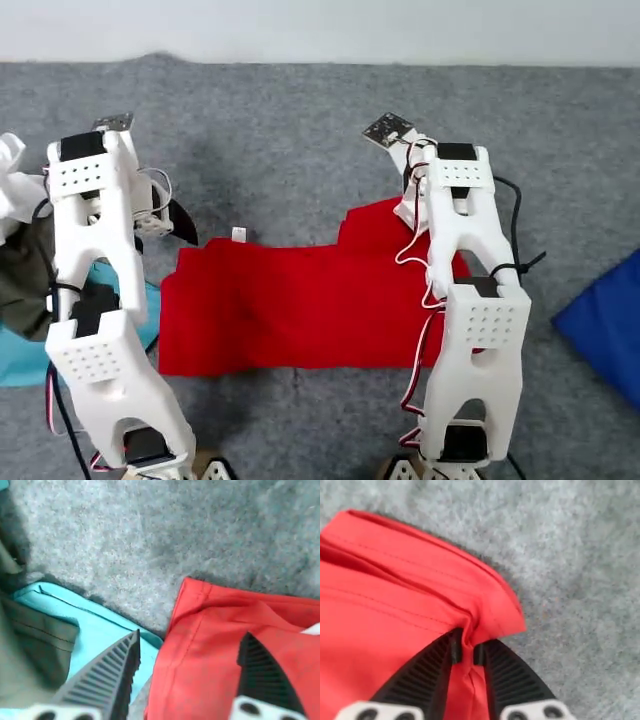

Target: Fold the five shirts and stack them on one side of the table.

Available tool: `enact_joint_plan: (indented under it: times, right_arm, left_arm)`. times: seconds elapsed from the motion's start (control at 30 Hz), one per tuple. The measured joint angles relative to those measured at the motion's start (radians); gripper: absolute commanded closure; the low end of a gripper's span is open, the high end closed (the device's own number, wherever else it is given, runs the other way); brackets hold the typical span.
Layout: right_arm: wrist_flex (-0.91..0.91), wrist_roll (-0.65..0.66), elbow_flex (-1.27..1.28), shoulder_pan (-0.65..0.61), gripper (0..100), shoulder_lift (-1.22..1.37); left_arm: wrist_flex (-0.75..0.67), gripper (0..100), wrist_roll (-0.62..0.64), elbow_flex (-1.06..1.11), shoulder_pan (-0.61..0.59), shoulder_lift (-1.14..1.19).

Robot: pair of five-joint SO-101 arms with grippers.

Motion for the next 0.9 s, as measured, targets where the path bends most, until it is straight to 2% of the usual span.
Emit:
enact_joint_plan:
  times: [0.33,0.7,0.9]
  right_arm:
    - [0.005,0.000,-0.029,0.057,98.5,-0.041]
    - [0.008,0.002,-0.123,0.057,98.7,-0.068]
    - [0.121,0.041,-0.123,0.057,98.8,-0.087]
  left_arm:
    - [0.000,70,0.000,0.000,0.000,0.000]
    - [0.000,70,0.000,0.000,0.000,0.000]
    - [0.000,70,0.000,0.000,0.000,0.000]
